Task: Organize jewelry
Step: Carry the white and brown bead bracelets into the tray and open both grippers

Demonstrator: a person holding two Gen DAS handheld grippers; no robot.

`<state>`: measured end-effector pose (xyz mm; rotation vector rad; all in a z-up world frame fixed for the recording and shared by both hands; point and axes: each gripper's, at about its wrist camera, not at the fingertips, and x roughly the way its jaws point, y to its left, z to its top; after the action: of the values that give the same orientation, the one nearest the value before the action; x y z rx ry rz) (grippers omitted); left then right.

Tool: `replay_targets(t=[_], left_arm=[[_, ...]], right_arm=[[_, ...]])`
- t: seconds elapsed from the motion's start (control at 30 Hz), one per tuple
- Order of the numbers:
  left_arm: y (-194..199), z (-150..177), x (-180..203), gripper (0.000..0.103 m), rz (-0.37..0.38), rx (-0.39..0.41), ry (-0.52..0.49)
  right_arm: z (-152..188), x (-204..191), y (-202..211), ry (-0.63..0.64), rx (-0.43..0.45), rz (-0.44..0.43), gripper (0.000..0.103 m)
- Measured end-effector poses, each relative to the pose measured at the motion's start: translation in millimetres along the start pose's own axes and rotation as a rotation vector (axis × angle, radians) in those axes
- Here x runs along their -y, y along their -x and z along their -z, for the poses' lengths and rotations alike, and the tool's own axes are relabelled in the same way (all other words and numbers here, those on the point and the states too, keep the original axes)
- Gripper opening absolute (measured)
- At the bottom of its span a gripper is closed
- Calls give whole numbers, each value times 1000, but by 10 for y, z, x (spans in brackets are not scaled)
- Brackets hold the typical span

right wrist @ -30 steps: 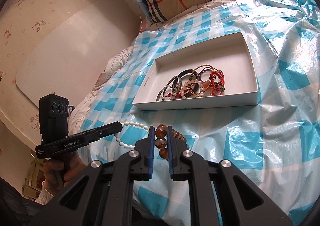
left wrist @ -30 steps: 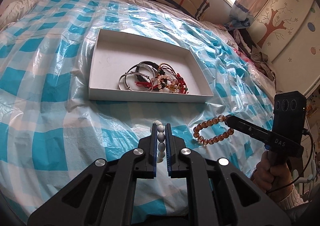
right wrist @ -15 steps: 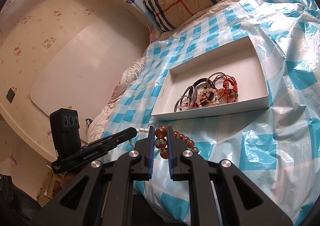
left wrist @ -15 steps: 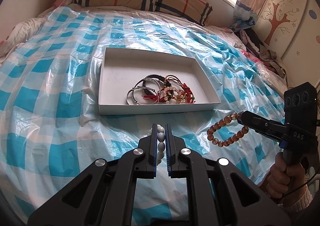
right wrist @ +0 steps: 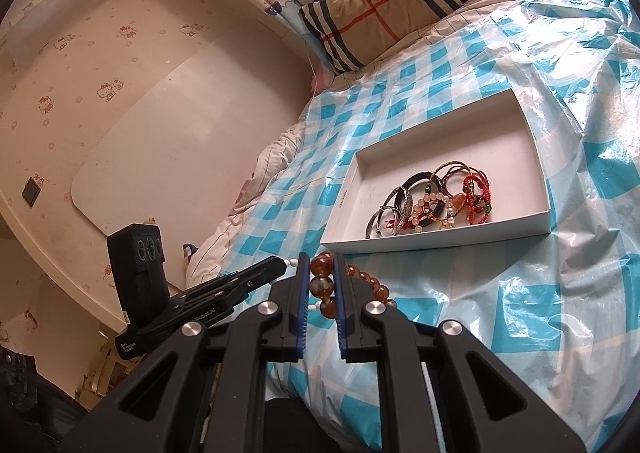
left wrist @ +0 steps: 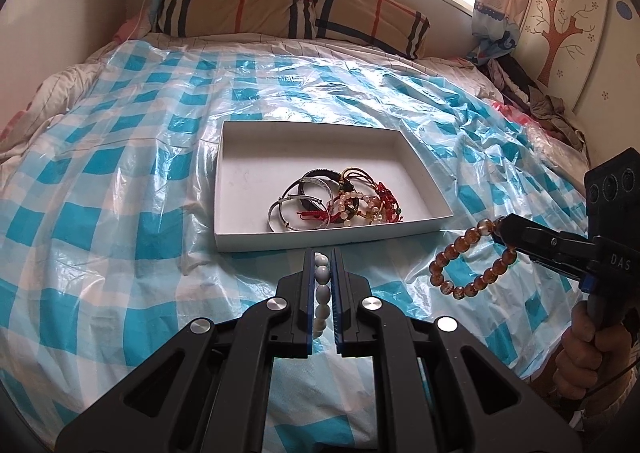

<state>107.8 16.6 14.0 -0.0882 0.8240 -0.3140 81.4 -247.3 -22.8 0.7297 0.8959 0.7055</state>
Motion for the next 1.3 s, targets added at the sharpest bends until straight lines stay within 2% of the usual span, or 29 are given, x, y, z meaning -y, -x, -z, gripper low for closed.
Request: replay_targets(t=[0.97, 1.3], left_arm=[[-179, -227, -44, 7, -14, 28, 2], [-275, -422, -44, 7, -5, 49, -8]], right_arm=[[-242, 5, -212, 10, 23, -55, 13], [-387, 27, -332, 19, 32, -62, 13]])
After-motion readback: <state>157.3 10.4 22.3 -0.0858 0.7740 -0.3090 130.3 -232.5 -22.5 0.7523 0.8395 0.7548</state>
